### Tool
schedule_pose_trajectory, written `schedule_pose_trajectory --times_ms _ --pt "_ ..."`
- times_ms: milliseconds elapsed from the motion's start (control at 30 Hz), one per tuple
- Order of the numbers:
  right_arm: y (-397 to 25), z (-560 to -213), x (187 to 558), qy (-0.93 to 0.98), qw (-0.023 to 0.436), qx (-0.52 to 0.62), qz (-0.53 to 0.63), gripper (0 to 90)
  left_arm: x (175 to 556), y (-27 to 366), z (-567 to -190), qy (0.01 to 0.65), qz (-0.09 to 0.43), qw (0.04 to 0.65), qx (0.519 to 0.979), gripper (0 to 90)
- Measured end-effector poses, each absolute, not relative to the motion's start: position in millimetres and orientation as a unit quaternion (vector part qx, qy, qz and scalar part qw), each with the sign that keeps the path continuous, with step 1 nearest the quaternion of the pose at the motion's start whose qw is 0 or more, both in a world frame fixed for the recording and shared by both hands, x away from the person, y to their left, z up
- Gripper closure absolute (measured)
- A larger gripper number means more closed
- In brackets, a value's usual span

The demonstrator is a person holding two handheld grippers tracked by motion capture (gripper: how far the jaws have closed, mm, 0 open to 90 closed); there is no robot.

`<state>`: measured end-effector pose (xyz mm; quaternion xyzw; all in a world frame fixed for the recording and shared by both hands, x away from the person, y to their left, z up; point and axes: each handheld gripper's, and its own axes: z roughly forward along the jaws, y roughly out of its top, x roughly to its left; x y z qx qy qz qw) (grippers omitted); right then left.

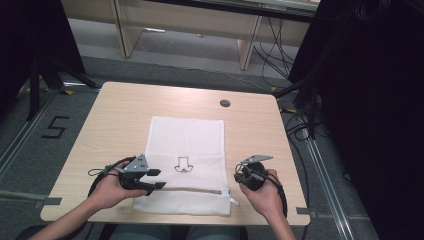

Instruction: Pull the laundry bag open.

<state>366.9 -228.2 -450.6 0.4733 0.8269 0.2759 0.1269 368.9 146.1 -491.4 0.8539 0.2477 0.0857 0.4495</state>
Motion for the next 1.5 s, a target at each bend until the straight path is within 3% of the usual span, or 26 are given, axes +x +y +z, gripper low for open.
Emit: schedule_pose_trajectory --times_ms 300,667,1067,1500 --pt "-218 -455 364 0.844 0.121 0.452 0.261 90.0 367 136 -491 0.240 0.083 0.449 0.857 50.2" --pt "-204 -462 362 0.851 0.064 0.460 0.246 90.0 360 121 -494 0.232 0.057 0.450 0.860 49.9" --pt "-197 -479 366 0.867 0.038 0.455 0.201 90.0 361 105 -494 0.219 0.047 0.451 0.864 49.0" --pt "-194 -482 367 0.868 0.043 0.453 0.200 90.0 364 95 -494 0.217 0.032 0.452 0.864 48.0"
